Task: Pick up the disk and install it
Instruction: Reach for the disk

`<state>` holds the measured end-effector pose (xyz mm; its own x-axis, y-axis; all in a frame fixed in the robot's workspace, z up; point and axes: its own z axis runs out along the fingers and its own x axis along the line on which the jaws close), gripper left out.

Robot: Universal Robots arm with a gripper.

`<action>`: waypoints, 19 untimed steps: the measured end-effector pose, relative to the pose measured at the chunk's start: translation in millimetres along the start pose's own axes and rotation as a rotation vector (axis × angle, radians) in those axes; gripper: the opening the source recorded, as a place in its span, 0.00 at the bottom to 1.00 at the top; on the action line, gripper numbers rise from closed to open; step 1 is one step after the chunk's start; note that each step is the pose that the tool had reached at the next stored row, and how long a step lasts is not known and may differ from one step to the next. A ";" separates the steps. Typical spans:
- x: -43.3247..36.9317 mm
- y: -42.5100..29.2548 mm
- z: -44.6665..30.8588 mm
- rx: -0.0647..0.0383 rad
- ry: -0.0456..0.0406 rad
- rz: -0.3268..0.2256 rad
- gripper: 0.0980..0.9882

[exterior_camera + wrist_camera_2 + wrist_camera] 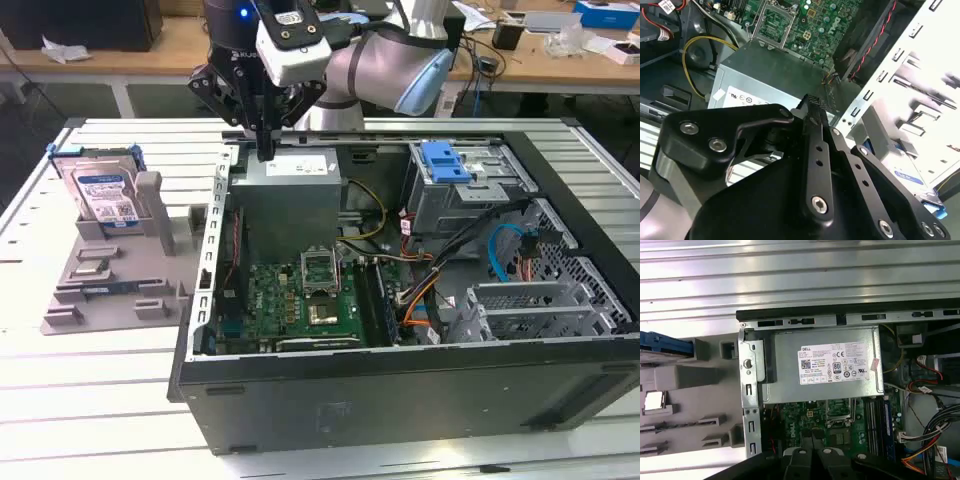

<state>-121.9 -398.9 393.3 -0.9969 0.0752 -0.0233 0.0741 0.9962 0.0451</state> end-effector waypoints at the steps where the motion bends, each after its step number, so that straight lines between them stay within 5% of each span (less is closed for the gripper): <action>1: 1.6 -0.1 0.0 0.000 0.0000 0.000 0.00; 19: 35.0 -2.6 -0.9 0.000 0.0000 0.000 0.00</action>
<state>-157.0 -398.9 393.3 -0.9969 0.0753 -0.0233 0.0742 0.9962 0.0451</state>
